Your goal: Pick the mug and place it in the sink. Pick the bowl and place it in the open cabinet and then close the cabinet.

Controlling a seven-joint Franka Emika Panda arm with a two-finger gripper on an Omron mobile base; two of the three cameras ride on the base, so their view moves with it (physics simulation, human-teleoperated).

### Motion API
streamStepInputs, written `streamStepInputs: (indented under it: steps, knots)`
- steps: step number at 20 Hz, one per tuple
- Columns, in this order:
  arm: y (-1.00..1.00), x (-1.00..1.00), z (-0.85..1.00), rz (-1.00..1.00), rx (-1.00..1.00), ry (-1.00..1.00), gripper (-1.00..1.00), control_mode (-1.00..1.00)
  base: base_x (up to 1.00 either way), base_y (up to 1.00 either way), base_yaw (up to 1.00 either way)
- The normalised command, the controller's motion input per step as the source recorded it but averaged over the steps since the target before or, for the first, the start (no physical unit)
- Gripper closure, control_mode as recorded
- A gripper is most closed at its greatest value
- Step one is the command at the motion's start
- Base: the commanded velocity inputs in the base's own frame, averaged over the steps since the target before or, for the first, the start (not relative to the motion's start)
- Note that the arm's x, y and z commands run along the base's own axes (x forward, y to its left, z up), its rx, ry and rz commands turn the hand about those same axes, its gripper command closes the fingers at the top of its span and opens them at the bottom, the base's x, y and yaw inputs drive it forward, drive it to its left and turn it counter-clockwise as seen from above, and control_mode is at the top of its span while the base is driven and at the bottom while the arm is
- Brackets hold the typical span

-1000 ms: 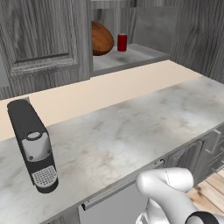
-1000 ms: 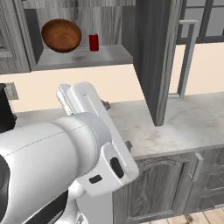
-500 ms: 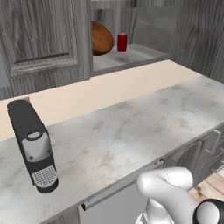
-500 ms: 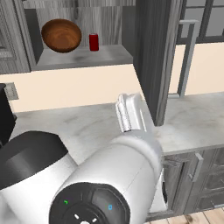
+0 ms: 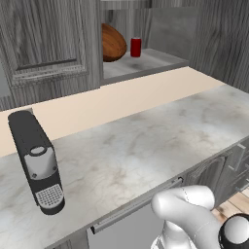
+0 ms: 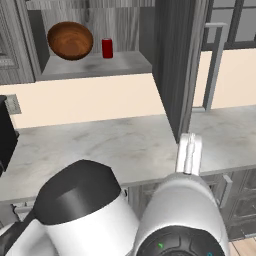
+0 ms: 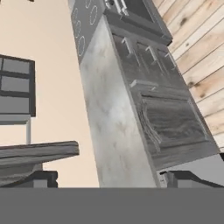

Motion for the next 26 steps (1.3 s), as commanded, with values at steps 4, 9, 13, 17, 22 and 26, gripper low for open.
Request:
streamStepInputs:
  steps: [4,9,13,17,22,26]
  knots:
    - [-0.01,0.31,-0.37,-0.26,0.16,-0.01,-1.00,-1.00,0.00,0.00,0.00]
    - [0.00,0.49,-0.24,-0.27,0.07,0.00,-1.00,-1.00,0.00,0.00,0.00]
    - [0.00,0.56,-0.03,-0.25,0.04,0.00,-1.00,-1.00,0.00,0.00,0.00]
    - [-0.06,0.54,0.00,-0.20,0.09,0.00,-1.00,-1.00,0.00,0.00,0.00]
    - [-0.44,0.29,0.00,-0.04,0.19,0.00,-1.00,-1.00,0.00,0.00,0.00]
    - [-0.47,0.22,0.00,0.00,0.21,0.00,-1.00,-1.00,0.00,0.00,0.00]
